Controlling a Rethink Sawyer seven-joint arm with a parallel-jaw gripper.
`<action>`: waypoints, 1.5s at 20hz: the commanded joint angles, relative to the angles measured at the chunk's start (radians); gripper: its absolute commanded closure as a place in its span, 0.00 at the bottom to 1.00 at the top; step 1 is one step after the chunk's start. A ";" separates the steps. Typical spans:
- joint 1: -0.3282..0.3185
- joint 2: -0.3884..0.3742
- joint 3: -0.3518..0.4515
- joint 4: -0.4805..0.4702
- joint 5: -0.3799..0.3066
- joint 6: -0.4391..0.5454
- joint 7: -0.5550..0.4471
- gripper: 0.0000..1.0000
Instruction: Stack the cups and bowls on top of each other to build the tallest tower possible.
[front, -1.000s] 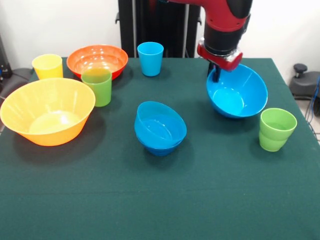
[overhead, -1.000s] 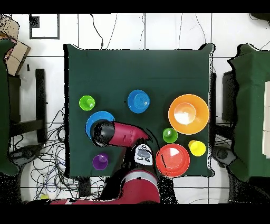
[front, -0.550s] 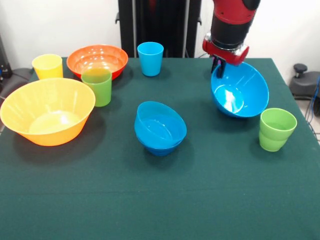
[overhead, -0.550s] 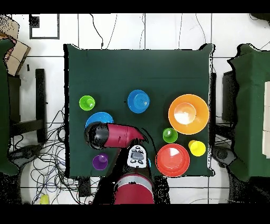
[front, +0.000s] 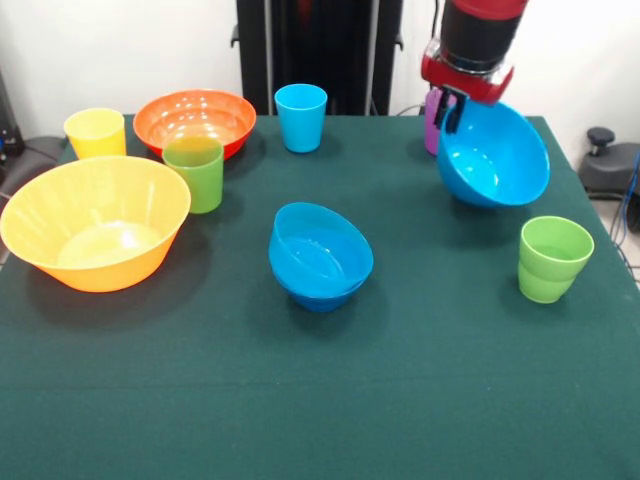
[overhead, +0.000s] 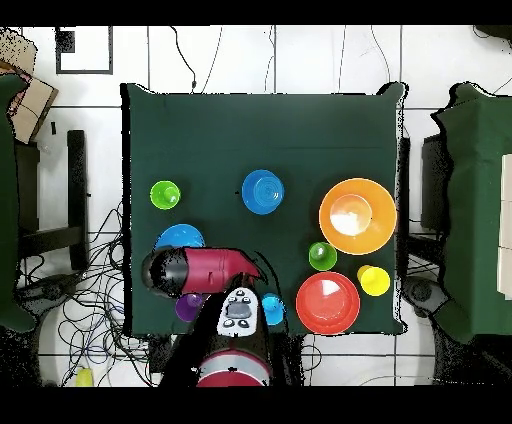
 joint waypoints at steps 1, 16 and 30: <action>-0.003 -0.006 0.060 0.040 -0.064 -0.019 0.012 1.00; -0.036 0.013 0.091 0.037 -0.104 -0.054 -0.023 1.00; -0.125 0.022 0.131 0.082 -0.172 -0.110 -0.042 1.00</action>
